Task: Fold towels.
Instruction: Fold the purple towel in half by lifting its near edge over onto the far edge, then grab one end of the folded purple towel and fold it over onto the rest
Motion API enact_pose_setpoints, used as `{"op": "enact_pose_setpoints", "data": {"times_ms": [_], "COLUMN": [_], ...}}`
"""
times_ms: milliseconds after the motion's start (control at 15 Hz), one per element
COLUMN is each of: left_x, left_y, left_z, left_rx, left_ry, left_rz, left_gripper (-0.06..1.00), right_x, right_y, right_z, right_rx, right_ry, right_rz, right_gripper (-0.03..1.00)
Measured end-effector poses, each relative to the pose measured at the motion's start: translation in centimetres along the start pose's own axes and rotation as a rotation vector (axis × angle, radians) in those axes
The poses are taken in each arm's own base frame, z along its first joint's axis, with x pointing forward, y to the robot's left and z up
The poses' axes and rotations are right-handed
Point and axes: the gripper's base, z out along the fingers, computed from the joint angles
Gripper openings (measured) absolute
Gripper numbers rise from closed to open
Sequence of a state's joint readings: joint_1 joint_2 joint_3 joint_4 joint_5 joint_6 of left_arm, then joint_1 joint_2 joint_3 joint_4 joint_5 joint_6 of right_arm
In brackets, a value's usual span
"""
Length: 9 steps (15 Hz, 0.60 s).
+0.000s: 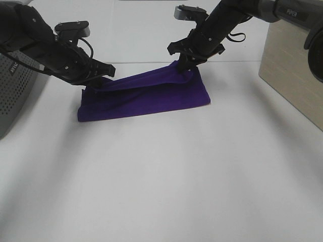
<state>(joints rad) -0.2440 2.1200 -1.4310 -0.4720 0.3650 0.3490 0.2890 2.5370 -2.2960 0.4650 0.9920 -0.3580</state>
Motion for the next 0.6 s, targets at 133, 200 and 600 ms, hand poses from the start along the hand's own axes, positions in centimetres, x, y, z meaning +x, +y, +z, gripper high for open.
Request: {"op": "enact_pose_setpoints", "data": {"times_ms": [133,200,600], "left_x": [0.4,0.6,0.6], "left_y": [0.2,0.3,-0.4], "left_z": [0.7,0.9,-0.8], "left_rx": [-0.007,-0.009,0.029], "left_ry": [0.014,0.022,0.131], "left_rz": [0.008,0.01,0.046], "left_gripper": [0.01,0.07,0.94], "right_x": [0.0,0.1,1.0], "right_y": [-0.2,-0.4,-0.6], "right_z": [0.1,0.3,0.0], "right_rx": [0.018,0.027,0.061], "right_ry": [-0.005,-0.003,0.113], "right_rz": [-0.019,-0.023,-0.053], "right_gripper": [0.23,0.32,0.86]}}
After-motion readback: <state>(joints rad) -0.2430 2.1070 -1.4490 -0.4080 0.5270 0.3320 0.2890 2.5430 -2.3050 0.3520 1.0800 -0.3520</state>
